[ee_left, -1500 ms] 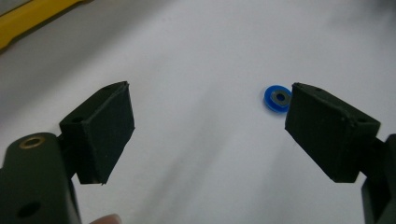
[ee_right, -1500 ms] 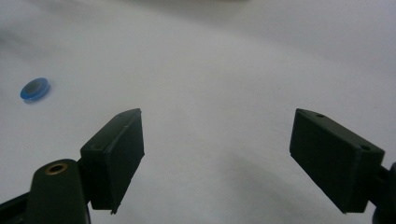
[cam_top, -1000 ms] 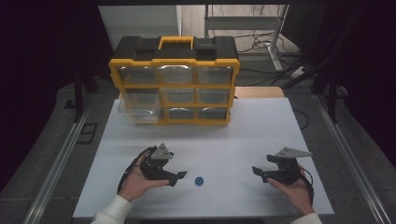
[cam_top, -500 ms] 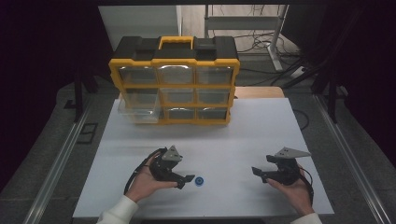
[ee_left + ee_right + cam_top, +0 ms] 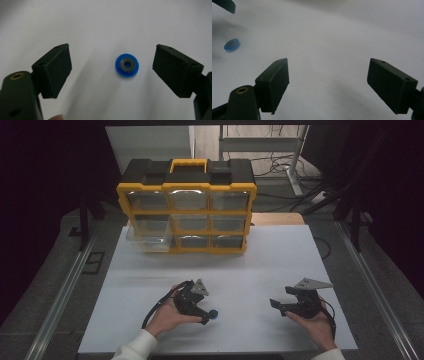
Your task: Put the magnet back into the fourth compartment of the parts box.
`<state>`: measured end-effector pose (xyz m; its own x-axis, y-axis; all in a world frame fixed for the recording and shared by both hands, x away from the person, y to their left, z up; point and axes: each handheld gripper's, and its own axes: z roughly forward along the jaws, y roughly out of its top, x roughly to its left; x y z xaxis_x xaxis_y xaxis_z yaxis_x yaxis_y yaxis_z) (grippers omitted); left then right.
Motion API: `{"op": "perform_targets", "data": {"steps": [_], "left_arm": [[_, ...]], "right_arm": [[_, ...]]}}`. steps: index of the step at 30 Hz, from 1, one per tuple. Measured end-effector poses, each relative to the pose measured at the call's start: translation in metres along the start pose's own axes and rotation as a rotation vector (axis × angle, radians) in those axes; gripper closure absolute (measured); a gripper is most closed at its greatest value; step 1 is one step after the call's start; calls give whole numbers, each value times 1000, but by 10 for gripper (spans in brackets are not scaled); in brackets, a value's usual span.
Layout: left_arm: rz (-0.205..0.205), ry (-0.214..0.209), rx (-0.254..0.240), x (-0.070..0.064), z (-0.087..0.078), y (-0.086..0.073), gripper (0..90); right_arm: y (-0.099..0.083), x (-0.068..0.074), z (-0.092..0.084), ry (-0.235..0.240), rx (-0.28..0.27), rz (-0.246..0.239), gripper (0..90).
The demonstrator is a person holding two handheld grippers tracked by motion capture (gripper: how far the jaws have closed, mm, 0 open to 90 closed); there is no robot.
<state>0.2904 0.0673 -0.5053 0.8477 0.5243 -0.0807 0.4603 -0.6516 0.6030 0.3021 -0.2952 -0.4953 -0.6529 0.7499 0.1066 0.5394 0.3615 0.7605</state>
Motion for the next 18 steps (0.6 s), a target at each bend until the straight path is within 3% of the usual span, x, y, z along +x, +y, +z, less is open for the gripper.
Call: {"op": "perform_targets", "data": {"steps": [11,18], "left_arm": [[67,14,93,-11,21,6,196],[104,-10,123,-15,24,5,342]], "right_arm": [[0,0,0,-1,3,1,182],[0,-1,0,-3,5,2,183]]}}
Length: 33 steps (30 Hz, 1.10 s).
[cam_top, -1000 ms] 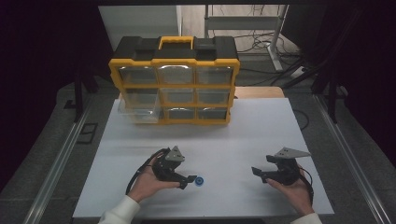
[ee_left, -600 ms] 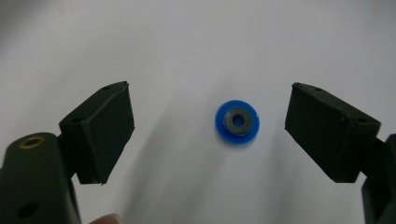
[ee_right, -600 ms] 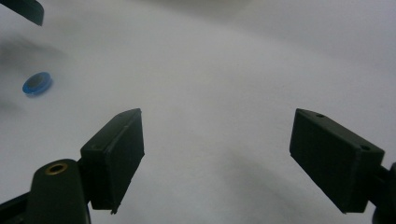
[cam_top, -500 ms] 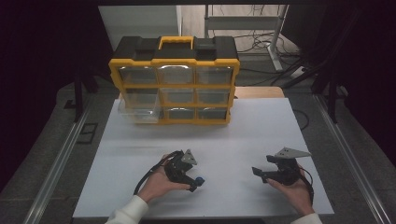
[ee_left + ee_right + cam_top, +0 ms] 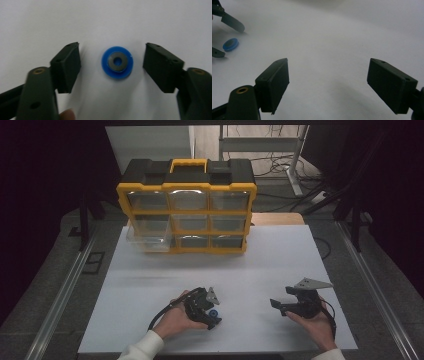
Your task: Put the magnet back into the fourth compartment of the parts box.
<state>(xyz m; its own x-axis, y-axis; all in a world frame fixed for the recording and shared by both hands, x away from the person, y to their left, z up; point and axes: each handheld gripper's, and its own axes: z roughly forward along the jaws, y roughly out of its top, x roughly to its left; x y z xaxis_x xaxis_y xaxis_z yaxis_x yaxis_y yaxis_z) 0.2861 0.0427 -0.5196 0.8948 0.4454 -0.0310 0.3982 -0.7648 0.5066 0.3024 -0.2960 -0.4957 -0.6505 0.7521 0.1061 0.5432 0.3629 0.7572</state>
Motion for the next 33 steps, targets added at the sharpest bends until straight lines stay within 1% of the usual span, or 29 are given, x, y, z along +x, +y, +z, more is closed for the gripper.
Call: {"op": "perform_targets", "data": {"steps": [2,5,9,13,20,22,24,26,28,30,32,33], "left_arm": [[5,-12,1,-1,0,0,397],[2,-20,-1,0,-1,0,452],[-16,-15,-2,1,-1,0,537],[-20,-8,-3,1,-2,1,616],[-35,-20,-1,4,-5,-1,622],[-48,-19,-13,7,-9,-2,622],[-67,-16,-35,11,-17,-4,622],[-82,-15,-58,15,-26,-6,622],[-106,-31,-90,20,-36,-9,622],[-121,-27,-111,25,-44,-13,622],[-154,-25,-143,30,-53,-19,622],[-163,-24,-152,33,-56,-22,622]], "right_arm": [[0,0,0,0,1,0,183],[0,0,0,-1,3,1,183],[0,0,0,-1,5,1,183],[0,0,0,-2,5,0,183],[0,0,0,-3,3,-1,183],[0,0,0,-4,3,-1,184],[0,0,-1,-5,2,-1,183],[0,0,-1,-4,2,0,183],[0,0,-1,-4,2,1,183],[0,0,-1,-4,1,1,183],[0,0,-1,-4,0,-1,183],[0,0,-1,-4,0,0,183]]}}
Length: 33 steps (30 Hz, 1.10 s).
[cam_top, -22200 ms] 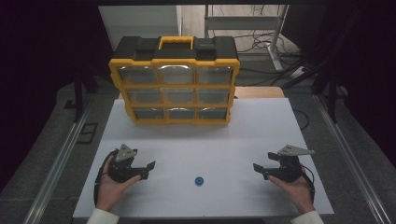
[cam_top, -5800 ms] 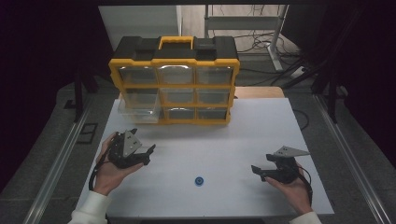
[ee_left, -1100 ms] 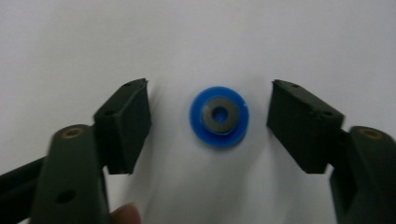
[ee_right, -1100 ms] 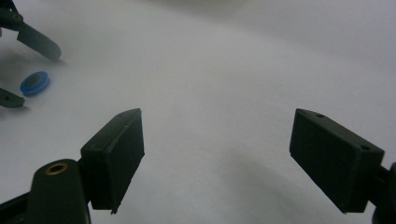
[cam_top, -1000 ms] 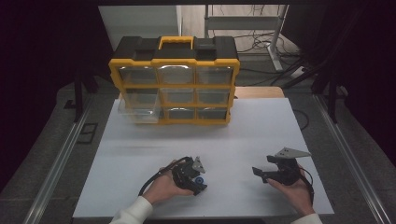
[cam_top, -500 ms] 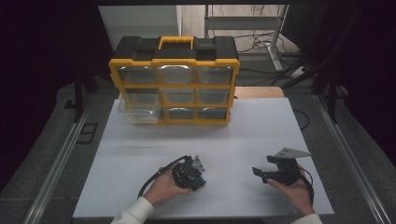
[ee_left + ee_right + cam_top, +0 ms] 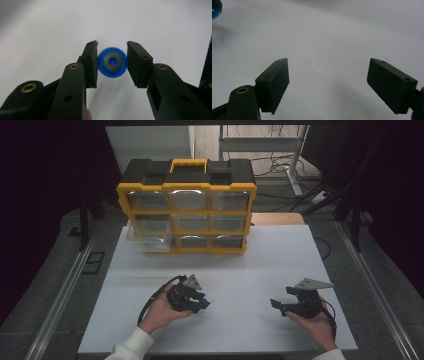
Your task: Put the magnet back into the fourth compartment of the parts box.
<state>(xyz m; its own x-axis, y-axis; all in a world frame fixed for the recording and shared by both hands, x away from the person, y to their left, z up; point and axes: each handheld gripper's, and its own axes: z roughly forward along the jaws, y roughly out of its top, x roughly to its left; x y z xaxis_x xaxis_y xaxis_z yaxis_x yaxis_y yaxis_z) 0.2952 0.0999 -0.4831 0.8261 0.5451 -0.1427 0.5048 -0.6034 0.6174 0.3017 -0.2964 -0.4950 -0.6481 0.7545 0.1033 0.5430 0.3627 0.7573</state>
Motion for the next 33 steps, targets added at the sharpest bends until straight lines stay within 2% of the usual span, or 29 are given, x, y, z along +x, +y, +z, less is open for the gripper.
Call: {"op": "perform_targets", "data": {"steps": [3,11,33], "left_arm": [[-28,10,-22,6,-9,-5,622],[-54,37,-56,17,-29,-14,623],[-82,77,-88,28,-53,-25,623]], "right_arm": [[0,0,0,0,0,0,183],[0,0,0,0,1,2,183],[0,0,0,2,1,1,183]]}}
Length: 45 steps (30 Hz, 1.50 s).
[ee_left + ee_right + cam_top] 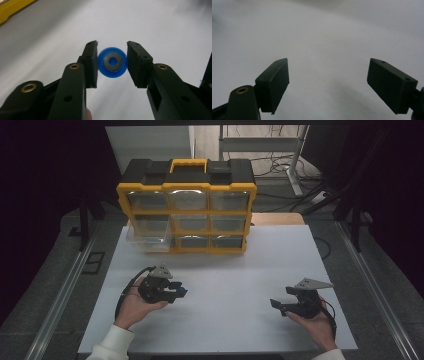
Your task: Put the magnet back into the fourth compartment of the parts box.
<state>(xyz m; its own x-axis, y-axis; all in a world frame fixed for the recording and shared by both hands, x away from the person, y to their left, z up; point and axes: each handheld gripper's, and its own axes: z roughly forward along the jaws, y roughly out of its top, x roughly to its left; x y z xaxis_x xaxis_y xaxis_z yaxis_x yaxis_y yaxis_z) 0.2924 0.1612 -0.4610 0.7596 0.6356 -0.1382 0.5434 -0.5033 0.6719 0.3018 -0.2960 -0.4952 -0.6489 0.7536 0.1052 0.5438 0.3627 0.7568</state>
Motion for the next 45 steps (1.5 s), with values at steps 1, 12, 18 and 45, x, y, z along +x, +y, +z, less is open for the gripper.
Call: {"op": "perform_targets", "data": {"steps": [1,12,18,45], "left_arm": [[-1,2,-1,0,-1,0,622],[-7,19,-11,6,-18,-2,622],[-25,17,-30,11,-33,-8,622],[-36,59,-19,28,-63,-3,622]], "right_arm": [[0,0,0,0,0,-1,182],[0,0,0,1,-1,0,182],[0,-2,0,-2,-6,8,182],[1,-2,3,-2,0,3,182]]}}
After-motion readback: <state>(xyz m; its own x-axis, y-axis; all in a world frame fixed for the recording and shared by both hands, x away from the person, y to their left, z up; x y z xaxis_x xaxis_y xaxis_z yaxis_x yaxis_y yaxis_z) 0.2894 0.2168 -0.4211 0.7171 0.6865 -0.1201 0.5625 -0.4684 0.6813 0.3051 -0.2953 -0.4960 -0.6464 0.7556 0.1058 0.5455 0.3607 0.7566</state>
